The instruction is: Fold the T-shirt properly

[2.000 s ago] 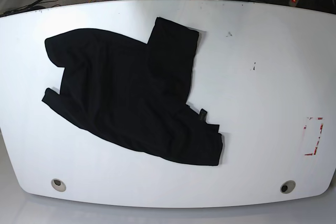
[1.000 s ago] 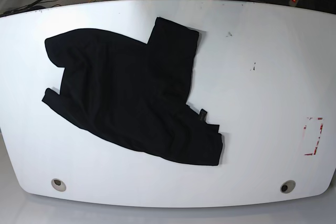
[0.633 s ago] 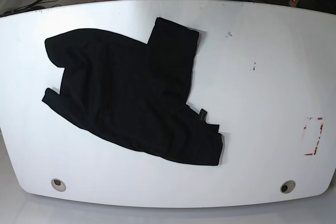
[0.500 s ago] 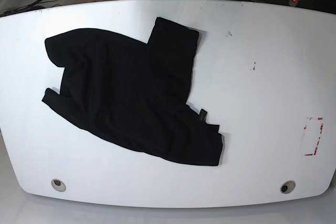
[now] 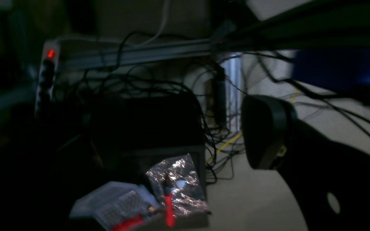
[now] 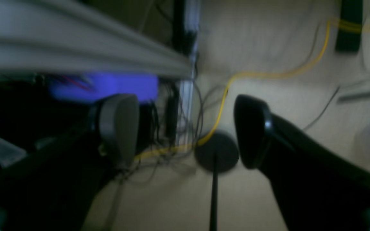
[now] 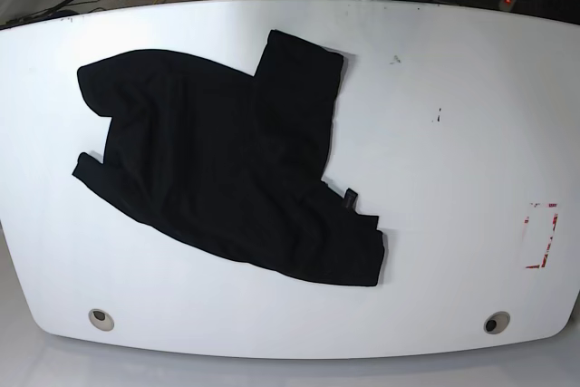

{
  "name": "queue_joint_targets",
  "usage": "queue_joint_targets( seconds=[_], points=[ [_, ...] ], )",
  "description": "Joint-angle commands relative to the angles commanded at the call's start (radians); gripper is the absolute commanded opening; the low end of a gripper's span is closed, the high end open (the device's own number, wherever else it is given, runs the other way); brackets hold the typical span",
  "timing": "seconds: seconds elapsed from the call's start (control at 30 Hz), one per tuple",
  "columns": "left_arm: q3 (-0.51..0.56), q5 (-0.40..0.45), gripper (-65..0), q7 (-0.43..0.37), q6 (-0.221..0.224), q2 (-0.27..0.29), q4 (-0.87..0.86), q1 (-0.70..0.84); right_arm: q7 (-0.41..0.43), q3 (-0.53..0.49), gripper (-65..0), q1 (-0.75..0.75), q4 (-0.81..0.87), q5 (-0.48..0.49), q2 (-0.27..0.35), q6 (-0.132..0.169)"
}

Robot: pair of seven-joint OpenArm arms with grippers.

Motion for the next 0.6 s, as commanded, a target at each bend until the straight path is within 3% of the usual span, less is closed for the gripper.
queue_joint_targets(
  seconds=[0.17,0.33,0.5,0.6],
  points=[
    [-0.015,0.000,-13.2,0.000,0.002,0.000,0.160,0.060,0.000,0.046,-21.1,-0.048,0.129,0.147,0.008,0.002],
    [-0.040,0.000,-13.2,0.000,0.002,0.012,0.288,0.080,0.000,0.095,-20.8,-0.031,0.230,0.224,0.012,0.003],
    [-0.038,-0.003,-12.8,0.000,0.005,0.014,0.319,0.064,0.000,0.107,-20.8,0.063,0.247,0.293,0.055,0.060],
    [-0.038,-0.035,-12.6,0.000,0.005,0.014,0.318,0.032,0.000,0.104,-20.5,0.120,0.247,0.318,0.077,0.064]
  ],
)
